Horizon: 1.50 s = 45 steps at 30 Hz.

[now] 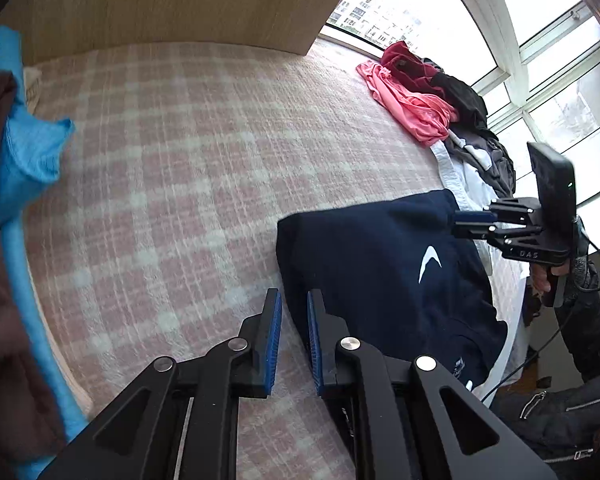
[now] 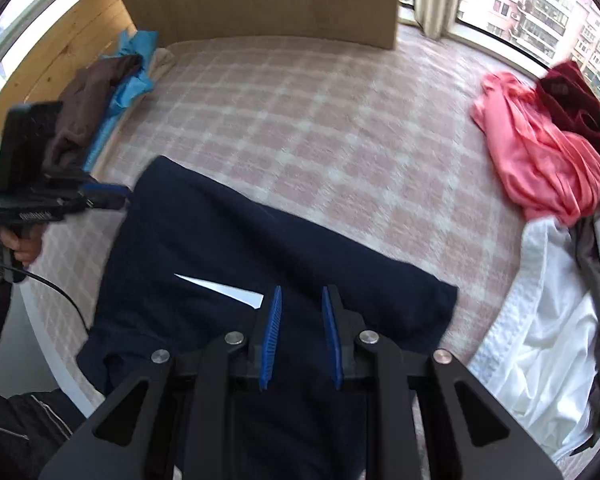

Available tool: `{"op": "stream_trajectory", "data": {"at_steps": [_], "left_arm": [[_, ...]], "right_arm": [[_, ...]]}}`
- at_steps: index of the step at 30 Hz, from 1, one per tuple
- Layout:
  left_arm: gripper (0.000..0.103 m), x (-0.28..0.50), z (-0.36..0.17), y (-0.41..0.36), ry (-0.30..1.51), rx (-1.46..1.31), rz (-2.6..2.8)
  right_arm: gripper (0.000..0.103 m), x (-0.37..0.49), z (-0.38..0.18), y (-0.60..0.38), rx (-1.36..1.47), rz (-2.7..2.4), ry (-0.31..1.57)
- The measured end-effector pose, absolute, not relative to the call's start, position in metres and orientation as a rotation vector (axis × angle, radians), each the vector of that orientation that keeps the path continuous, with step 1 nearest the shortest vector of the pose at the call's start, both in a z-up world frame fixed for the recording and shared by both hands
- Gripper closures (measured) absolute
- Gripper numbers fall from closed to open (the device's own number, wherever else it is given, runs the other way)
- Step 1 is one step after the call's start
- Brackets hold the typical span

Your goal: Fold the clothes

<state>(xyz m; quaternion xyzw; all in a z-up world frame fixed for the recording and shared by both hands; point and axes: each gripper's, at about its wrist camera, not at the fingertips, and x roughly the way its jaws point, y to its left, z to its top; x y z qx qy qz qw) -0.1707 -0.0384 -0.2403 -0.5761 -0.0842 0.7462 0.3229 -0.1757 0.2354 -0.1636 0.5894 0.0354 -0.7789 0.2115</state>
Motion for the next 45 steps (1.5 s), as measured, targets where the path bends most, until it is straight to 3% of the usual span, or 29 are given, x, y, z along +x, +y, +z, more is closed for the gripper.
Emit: {"op": "stream_trajectory", "data": {"at_steps": [4, 10, 20, 27, 32, 33, 35, 41, 45], "left_arm": [[0.092, -0.160, -0.255, -0.027, -0.279, -1.497, 1.954], [0.092, -0.141, -0.230, -0.023, -0.370, -1.320, 1.942], [0.092, -0.118, -0.235, -0.060, -0.227, -1.409, 2.030], [0.092, -0.125, -0.226, -0.096, -0.177, -1.417, 2.130], [0.092, -0.149, -0.221, -0.089, -0.128, -1.380, 2.135], [0.092, -0.156, -0.221, -0.086, -0.127, -1.372, 2.130], [0.092, -0.167, -0.222, -0.081, -0.137, -1.360, 2.108], [0.092, -0.180, -0.225, -0.055, -0.036, -1.311, 2.028], [0.092, -0.183, -0.232, -0.032, 0.052, -1.295, 1.967]], "right_arm": [[0.080, -0.200, -0.145, 0.174, 1.621, -2.054, 0.092], [0.078, -0.210, -0.159, 0.090, 1.673, -1.933, 0.257], [0.078, -0.209, -0.180, 0.056, 1.766, -1.937, 0.407], [0.077, -0.192, -0.195, 0.038, 1.777, -2.045, 0.628], [0.080, -0.189, -0.202, 0.046, 1.769, -2.026, 0.531], [0.091, -0.189, -0.204, 0.050, 1.756, -2.028, 0.508], [0.097, -0.190, -0.198, 0.064, 1.745, -2.026, 0.418], [0.098, -0.193, -0.169, 0.106, 1.737, -2.030, 0.150], [0.098, -0.191, -0.156, 0.113, 1.714, -2.047, 0.119]]}}
